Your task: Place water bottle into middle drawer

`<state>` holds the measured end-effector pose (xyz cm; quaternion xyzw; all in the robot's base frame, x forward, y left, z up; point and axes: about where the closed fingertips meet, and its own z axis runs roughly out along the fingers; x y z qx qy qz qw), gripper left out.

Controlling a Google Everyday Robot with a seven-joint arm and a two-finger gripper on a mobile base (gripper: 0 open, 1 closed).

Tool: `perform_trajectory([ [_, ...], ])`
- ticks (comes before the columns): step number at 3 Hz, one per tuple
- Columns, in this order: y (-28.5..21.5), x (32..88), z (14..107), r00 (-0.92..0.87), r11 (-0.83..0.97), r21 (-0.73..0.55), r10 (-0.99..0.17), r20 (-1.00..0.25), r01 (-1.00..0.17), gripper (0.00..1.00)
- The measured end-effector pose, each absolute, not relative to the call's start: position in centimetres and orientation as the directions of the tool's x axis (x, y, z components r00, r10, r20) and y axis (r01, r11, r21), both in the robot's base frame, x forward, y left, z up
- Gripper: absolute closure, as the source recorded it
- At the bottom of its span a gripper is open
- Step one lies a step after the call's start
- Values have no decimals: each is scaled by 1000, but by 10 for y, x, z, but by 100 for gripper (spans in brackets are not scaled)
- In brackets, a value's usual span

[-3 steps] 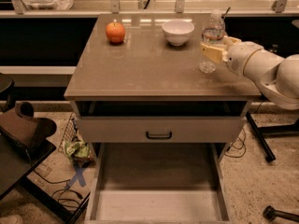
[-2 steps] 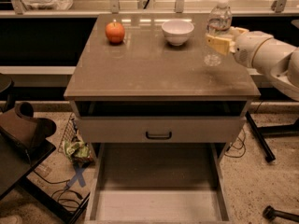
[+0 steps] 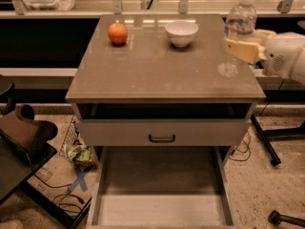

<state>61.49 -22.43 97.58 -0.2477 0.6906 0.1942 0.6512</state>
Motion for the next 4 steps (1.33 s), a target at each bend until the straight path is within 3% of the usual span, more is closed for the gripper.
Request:
perform_trajectory([
  [2, -217, 499, 942, -96, 615, 88, 21, -995, -783, 100],
  [4, -196, 477, 936, -107, 536, 98, 15, -994, -838, 100],
])
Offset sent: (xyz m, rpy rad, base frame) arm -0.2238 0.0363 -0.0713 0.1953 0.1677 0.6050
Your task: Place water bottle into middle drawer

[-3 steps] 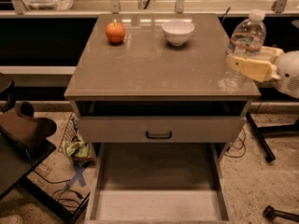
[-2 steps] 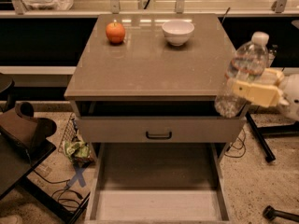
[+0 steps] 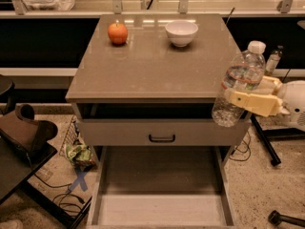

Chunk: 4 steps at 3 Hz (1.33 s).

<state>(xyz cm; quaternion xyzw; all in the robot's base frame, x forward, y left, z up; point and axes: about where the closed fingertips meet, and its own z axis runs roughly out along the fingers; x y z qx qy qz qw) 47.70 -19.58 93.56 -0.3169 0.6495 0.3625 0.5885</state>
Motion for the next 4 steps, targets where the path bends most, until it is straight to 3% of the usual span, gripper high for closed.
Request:
perform_trajectory([
  [2, -145, 454, 870, -42, 445, 49, 24, -999, -894, 100],
  [4, -102, 461, 733, 35, 232, -33, 4, -999, -972, 100],
])
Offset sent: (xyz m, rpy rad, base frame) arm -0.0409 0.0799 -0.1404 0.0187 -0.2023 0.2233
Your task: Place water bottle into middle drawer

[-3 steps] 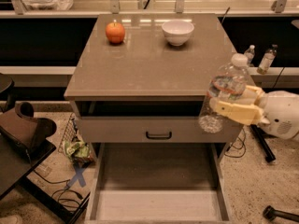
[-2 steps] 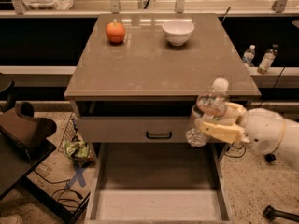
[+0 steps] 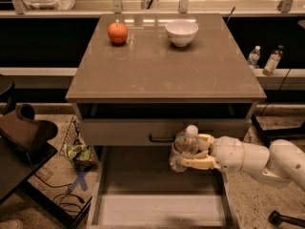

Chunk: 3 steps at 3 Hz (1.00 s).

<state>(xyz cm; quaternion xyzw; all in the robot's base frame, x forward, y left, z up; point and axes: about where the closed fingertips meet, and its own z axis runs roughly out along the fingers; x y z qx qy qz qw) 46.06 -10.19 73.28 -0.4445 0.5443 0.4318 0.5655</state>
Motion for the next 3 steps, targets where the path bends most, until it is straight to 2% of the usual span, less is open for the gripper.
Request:
perform_trajectory([
  [1, -92, 463, 661, -24, 185, 15, -49, -999, -983, 100],
  [3, -60, 458, 626, -52, 159, 46, -34, -998, -986, 100],
])
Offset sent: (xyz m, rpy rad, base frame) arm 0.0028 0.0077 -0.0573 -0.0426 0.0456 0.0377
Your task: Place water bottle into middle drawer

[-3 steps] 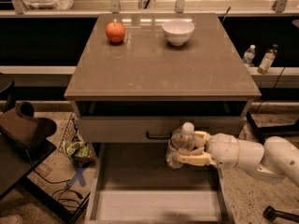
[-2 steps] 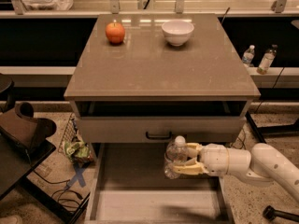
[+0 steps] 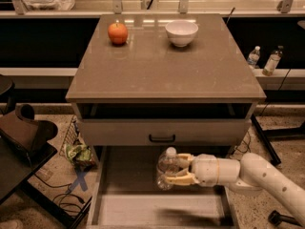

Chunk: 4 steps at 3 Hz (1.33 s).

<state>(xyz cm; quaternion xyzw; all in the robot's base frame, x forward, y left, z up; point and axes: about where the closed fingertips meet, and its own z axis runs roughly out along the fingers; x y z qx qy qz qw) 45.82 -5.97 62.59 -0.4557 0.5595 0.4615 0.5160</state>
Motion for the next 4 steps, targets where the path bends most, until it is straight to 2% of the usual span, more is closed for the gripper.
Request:
perform_trajectory([
  [2, -6, 450, 509, -53, 12, 52, -101, -994, -999, 100],
  [4, 16, 451, 456, -59, 0, 60, -109, -992, -998, 100],
])
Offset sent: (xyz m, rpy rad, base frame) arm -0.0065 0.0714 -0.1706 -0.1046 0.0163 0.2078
